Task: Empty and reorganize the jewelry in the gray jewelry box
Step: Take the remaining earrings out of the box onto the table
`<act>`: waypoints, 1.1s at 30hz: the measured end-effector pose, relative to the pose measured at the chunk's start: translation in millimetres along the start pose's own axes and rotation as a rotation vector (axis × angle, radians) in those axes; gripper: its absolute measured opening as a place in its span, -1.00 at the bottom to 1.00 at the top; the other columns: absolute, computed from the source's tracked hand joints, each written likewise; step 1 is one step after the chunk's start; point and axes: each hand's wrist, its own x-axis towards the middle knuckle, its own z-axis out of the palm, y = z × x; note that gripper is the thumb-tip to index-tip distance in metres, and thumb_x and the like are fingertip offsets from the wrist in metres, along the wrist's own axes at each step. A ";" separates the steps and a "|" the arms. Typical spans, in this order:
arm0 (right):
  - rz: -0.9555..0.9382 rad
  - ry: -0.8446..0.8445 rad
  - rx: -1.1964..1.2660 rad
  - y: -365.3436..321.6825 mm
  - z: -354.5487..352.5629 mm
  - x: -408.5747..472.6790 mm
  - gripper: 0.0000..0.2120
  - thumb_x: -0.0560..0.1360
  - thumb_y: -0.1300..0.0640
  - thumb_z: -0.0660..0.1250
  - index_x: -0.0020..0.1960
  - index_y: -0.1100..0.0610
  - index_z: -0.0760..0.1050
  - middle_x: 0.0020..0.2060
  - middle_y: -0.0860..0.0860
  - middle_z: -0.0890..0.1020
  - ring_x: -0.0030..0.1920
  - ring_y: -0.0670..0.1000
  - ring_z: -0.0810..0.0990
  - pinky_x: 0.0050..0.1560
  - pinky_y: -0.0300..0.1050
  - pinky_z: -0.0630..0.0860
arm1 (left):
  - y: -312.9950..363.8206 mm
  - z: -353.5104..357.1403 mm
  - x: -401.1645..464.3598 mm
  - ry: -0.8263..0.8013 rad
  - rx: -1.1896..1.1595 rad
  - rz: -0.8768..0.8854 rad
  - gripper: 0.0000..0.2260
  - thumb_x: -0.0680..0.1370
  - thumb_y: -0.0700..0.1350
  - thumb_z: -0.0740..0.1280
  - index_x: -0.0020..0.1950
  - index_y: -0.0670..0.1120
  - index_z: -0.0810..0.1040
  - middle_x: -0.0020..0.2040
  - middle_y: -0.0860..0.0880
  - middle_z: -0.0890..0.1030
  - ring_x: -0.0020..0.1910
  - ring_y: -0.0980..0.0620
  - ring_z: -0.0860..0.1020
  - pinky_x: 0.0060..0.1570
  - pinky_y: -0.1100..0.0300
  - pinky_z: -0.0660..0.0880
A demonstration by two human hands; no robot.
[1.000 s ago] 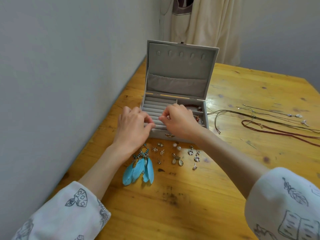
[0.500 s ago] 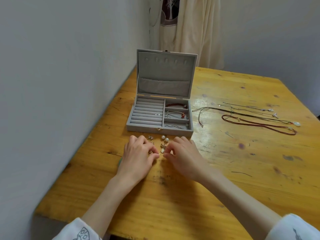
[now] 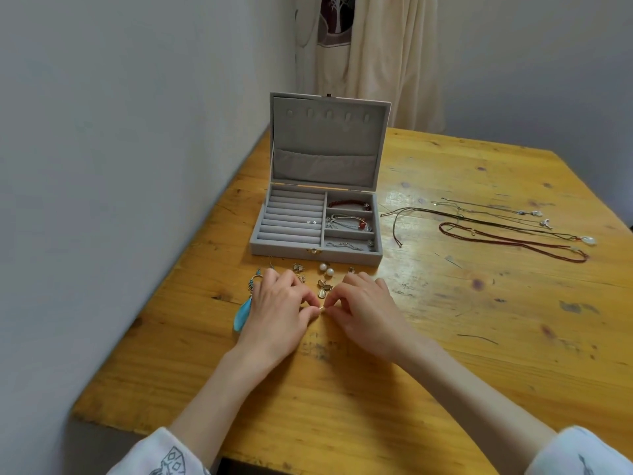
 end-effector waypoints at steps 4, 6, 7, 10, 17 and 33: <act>-0.004 0.006 0.004 3.0 0.2 -0.2 -0.82 0.57 0.03 0.17 0.09 -0.02 0.51 -0.12 -0.15 0.34 -0.05 -0.12 0.22 0.02 -0.20 0.12 | 1.0 0.3 -1.3 0.000 -0.013 -0.006 -0.82 0.52 0.04 0.28 0.08 0.08 0.58 -0.08 0.14 0.35 0.01 0.15 0.19 0.10 0.27 0.18; 0.014 0.023 0.045 4.5 0.3 0.5 -0.82 0.57 0.04 0.18 0.08 -0.01 0.52 -0.14 -0.16 0.35 -0.06 -0.12 0.25 0.00 -0.21 0.13 | 0.5 -0.3 -1.0 -0.001 -0.019 -0.002 -0.80 0.51 0.05 0.29 0.10 0.09 0.57 -0.09 0.13 0.36 0.01 0.15 0.20 0.08 0.29 0.18; 0.026 0.034 0.073 5.0 -0.6 1.6 -0.83 0.56 0.05 0.18 0.06 0.00 0.53 -0.16 -0.16 0.36 -0.07 -0.12 0.27 -0.01 -0.20 0.15 | 0.1 -1.4 -0.1 0.004 -0.020 0.002 -0.80 0.51 0.05 0.29 0.11 0.08 0.57 -0.09 0.13 0.36 0.01 0.15 0.20 0.08 0.29 0.18; 0.048 0.072 0.131 6.4 -7.0 9.9 -0.83 0.55 0.08 0.20 0.02 0.05 0.55 -0.18 -0.13 0.41 -0.09 -0.11 0.32 0.00 -0.19 0.22 | -1.8 -7.1 5.5 0.020 -0.025 0.016 -0.81 0.51 0.04 0.29 0.09 0.07 0.57 -0.09 0.12 0.39 0.01 0.15 0.22 0.07 0.27 0.21; 0.065 0.153 0.117 12.4 -27.6 56.1 -0.81 0.54 0.13 0.21 0.03 0.07 0.58 -0.15 -0.10 0.42 -0.03 -0.04 0.39 0.11 -0.04 0.36 | -16.6 -22.7 47.8 0.077 -0.028 0.017 -0.83 0.54 -0.01 0.25 0.09 0.02 0.55 0.01 0.08 0.49 0.12 0.08 0.32 0.11 0.22 0.25; 0.104 0.114 -0.009 28.5 -19.4 123.9 -0.73 0.58 0.06 0.16 0.21 -0.02 0.53 0.11 0.03 0.50 0.17 0.03 0.37 0.17 -0.05 0.24 | -37.0 -5.4 124.5 0.120 0.048 0.060 -0.76 0.54 -0.04 0.28 0.17 -0.02 0.58 0.05 -0.03 0.56 0.09 0.03 0.37 0.05 0.20 0.28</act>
